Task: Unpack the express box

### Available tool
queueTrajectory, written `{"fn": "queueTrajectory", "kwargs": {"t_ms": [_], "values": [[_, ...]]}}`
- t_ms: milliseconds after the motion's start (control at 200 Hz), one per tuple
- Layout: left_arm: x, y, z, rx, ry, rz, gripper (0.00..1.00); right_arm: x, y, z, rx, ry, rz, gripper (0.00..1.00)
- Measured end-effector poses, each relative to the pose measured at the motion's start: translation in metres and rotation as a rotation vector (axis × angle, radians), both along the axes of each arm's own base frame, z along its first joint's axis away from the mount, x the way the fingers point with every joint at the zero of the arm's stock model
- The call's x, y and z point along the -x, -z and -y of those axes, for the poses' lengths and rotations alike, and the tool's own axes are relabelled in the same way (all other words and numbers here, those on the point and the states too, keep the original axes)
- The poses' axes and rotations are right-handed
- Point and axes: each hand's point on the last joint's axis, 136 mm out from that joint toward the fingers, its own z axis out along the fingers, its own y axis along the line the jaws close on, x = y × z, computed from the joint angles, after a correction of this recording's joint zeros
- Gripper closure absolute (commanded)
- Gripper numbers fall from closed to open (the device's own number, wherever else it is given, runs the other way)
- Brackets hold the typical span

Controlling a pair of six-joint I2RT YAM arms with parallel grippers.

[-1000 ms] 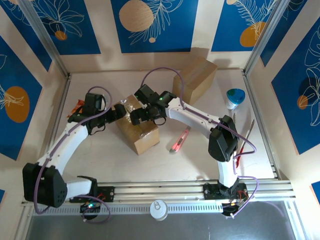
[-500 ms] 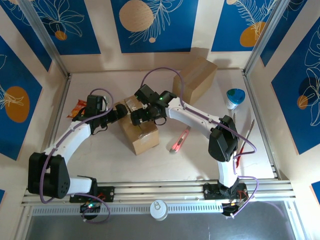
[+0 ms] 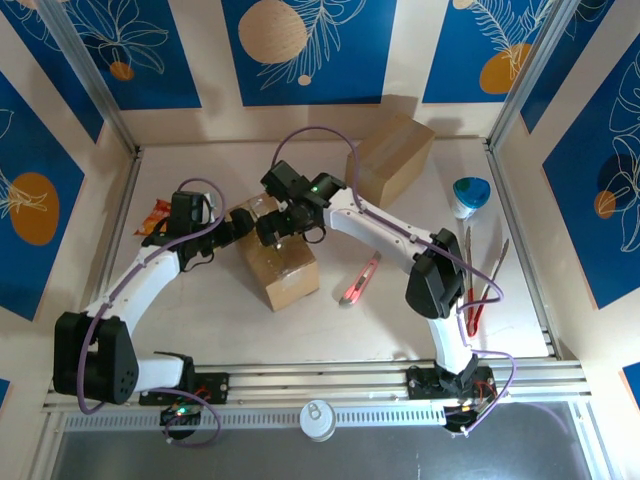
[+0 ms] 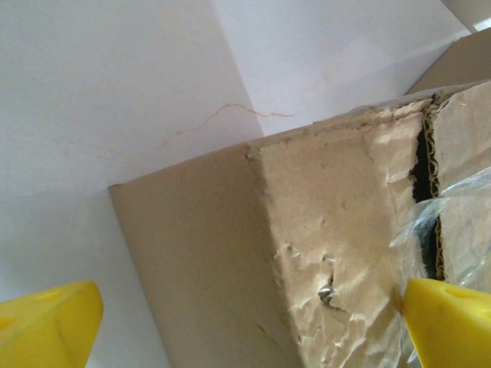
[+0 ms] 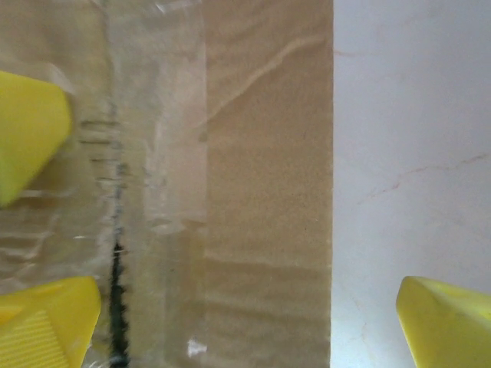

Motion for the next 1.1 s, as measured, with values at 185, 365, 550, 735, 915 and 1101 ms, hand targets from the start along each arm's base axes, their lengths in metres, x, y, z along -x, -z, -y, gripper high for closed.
{"fn": "queueTrajectory", "kwargs": {"t_ms": [185,365,550,735,915,1101], "values": [[0.003,0.006,0.000,0.000,0.001,-0.013,0.00,0.004,0.014,-0.004,0.027,-0.010,-0.016,0.01],[0.004,0.007,0.000,0.001,0.003,-0.013,0.00,0.003,0.013,-0.003,0.048,-0.006,0.002,0.01],[0.005,0.004,0.001,0.007,0.007,-0.007,0.00,0.000,0.008,-0.003,0.099,-0.001,0.044,0.00],[0.008,0.001,0.001,0.015,0.013,-0.005,0.00,-0.007,0.002,0.003,0.194,0.001,0.123,0.00],[0.013,-0.001,0.003,0.026,0.024,-0.002,0.00,-0.016,-0.003,0.009,0.294,0.010,0.208,0.02],[0.016,0.002,0.005,0.030,0.046,0.003,0.00,-0.022,-0.006,0.011,0.364,0.012,0.264,0.05]]}}
